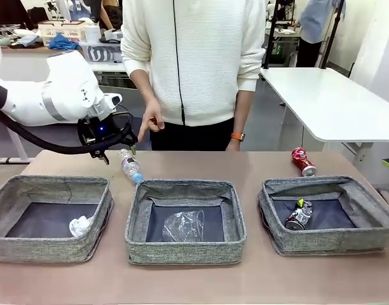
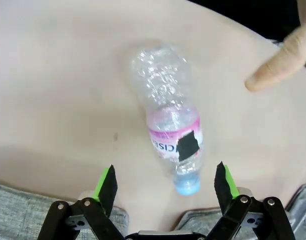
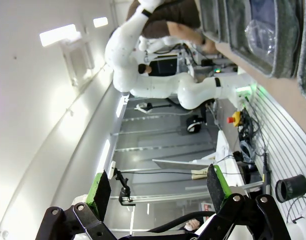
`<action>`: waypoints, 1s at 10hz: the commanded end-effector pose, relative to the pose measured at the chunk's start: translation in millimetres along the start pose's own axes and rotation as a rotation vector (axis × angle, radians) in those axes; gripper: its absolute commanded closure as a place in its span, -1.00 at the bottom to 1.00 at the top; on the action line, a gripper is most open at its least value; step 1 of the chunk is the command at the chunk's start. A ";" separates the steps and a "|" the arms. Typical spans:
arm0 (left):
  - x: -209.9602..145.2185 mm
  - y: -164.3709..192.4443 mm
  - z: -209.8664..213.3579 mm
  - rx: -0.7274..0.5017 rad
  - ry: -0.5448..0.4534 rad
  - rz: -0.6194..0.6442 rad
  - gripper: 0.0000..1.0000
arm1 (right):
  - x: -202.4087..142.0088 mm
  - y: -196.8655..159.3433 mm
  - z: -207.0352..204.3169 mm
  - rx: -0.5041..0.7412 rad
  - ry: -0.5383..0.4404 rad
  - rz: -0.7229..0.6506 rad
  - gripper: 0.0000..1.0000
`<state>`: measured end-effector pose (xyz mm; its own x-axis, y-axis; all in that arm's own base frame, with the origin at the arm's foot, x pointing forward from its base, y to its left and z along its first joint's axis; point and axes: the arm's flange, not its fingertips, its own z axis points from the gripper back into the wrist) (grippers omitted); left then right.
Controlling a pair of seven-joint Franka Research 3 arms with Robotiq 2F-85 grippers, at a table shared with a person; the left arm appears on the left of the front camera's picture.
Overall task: Sort the waste into the appropriate baskets.
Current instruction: Pick up the waste item pointed out by the person.
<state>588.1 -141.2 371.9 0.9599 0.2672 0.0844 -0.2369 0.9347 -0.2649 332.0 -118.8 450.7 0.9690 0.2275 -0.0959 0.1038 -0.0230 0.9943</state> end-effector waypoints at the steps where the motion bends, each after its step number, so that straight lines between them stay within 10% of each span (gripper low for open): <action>1: 0.8 -0.1 -2.7 0.017 -0.017 0.039 -1.00 | -0.7 7.8 1.0 0.002 0.001 -0.020 -1.00; 10: -1.2 1.2 -45.9 0.083 -0.099 -0.028 -1.00 | -0.7 7.8 1.0 0.002 0.001 -0.020 -1.00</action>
<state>597.3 -152.0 330.1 0.9557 0.2471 0.1601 -0.2101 0.9532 -0.2173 332.0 -118.8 450.7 0.9690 0.2275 -0.0961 0.1040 -0.0229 0.9943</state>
